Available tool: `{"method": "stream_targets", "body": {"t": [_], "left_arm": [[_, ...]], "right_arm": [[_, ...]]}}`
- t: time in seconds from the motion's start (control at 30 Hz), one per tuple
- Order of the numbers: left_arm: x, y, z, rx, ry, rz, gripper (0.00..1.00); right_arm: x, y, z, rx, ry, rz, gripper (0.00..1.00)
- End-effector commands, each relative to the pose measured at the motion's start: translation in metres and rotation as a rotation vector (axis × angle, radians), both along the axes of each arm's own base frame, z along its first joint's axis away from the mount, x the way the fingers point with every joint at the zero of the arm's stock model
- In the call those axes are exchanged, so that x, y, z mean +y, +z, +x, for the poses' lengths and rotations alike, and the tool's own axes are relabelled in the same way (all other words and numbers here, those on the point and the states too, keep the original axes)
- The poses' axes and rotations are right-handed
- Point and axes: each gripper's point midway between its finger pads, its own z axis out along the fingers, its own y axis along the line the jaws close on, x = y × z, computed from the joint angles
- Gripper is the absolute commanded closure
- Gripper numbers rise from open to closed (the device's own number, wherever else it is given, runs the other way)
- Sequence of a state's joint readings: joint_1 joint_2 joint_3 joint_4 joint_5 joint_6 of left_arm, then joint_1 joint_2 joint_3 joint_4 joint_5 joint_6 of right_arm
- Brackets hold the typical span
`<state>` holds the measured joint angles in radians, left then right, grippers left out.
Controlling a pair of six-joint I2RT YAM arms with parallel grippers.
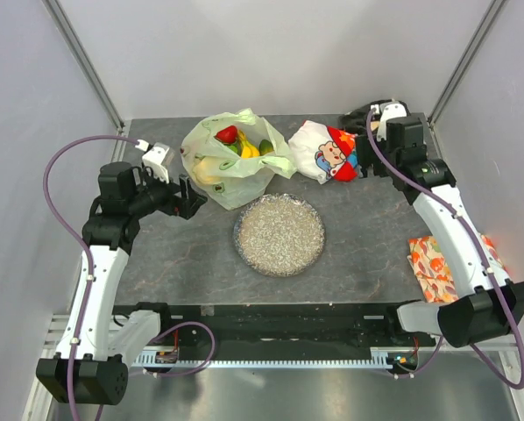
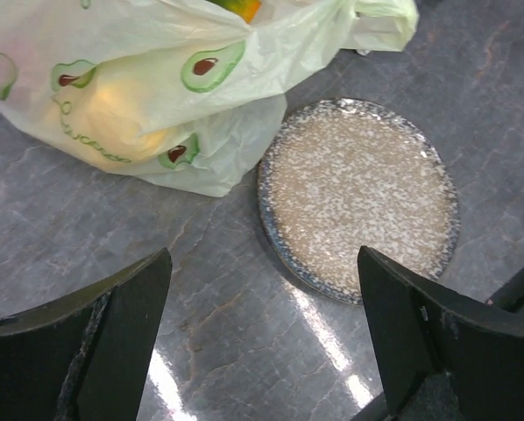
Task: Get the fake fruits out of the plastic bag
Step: Adjust the plastic bag at the center of the board.
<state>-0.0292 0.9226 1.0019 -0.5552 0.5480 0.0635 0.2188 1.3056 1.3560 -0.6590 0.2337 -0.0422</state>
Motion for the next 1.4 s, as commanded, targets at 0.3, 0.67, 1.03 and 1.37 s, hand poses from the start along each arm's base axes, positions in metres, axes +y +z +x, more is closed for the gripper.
{"method": "stream_targets", "body": {"t": [0.3, 0.67, 1.03, 1.37], "left_arm": [[-0.124, 0.030, -0.021, 0.227, -0.343, -0.321, 0.12], [-0.164, -0.024, 0.074, 0.639, -0.022, -0.689, 0.05], [-0.193, -0.024, 0.130, 0.782, 0.228, -0.739, 0.01], [-0.171, -0.091, 0.136, 0.908, 0.582, -0.607, 0.26]], "right_arm": [[0.114, 0.046, 0.078, -0.138, 0.452, 0.176, 0.02], [0.178, 0.040, 0.154, -0.188, 0.494, 0.282, 0.03], [0.173, 0.023, 0.147, -0.151, 0.476, 0.271, 0.02], [0.181, 0.025, 0.164, -0.179, 0.511, 0.249, 0.02]]}}
